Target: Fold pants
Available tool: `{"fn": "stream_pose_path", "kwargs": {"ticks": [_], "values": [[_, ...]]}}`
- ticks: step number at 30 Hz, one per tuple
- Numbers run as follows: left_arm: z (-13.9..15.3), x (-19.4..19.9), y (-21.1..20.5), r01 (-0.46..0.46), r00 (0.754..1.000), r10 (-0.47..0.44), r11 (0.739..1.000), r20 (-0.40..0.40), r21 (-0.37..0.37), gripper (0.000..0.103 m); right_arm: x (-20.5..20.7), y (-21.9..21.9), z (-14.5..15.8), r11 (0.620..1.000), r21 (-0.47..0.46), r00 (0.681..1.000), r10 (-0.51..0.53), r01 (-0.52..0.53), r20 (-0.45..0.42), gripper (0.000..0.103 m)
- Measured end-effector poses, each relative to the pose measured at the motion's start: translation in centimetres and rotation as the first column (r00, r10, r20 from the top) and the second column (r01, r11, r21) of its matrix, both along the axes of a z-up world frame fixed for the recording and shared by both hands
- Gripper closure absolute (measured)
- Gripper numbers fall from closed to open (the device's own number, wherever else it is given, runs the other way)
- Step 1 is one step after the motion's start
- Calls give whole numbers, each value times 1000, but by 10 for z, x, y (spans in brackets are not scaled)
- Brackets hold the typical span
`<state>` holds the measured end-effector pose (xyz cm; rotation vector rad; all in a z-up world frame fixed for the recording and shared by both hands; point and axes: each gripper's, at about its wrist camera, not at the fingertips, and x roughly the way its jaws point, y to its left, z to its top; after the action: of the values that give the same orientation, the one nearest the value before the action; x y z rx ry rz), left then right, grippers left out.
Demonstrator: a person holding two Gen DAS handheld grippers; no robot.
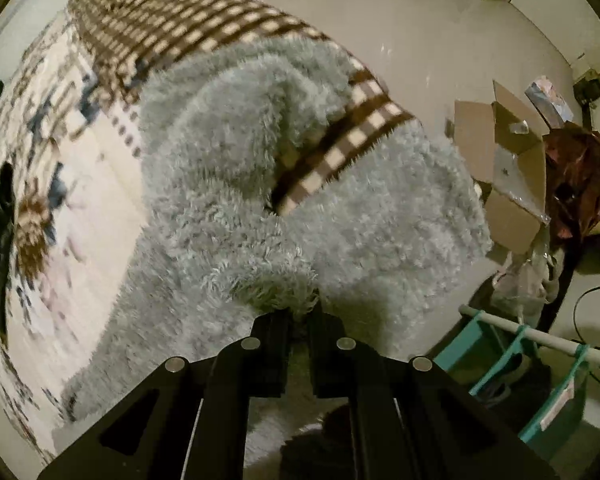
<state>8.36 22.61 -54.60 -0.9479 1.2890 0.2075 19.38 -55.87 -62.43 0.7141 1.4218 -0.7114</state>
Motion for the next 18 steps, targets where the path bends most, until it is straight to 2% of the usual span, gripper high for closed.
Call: {"fn": "stream_pose_path", "kwargs": {"ticks": [4, 5, 6, 8, 10, 13, 16, 18], "values": [[-20, -17, 6, -31, 999, 30, 998, -23, -53, 92, -15, -2, -21, 996, 88, 999, -17, 22, -50, 95], [-18, -18, 6, -43, 999, 42, 997, -12, -58, 92, -21, -4, -25, 992, 118, 998, -26, 32, -53, 85], [-15, -20, 6, -44, 999, 44, 997, -2, -57, 89, -23, -4, -28, 989, 146, 998, -18, 26, -58, 79], [-6, -17, 1, -28, 1000, 27, 999, -11, -41, 73, -32, -5, -22, 983, 183, 999, -13, 20, -39, 57], [10, -11, -7, 17, 1000, -17, 999, -6, 27, 22, -36, -4, -8, 986, 164, 1000, 13, -13, 5, 45], [29, -3, -19, 68, 996, -73, 994, 52, 86, 20, -26, 0, 21, 992, 59, 991, 105, -110, 78, 25], [40, 9, -37, 116, 990, -126, 983, 62, 146, 20, 5, 3, 28, 978, -26, 973, 210, -208, 97, 22], [42, 18, -55, 157, 984, -170, 971, 57, 180, 20, 37, 5, 19, 960, -65, 956, 276, -271, 94, 22]]}}
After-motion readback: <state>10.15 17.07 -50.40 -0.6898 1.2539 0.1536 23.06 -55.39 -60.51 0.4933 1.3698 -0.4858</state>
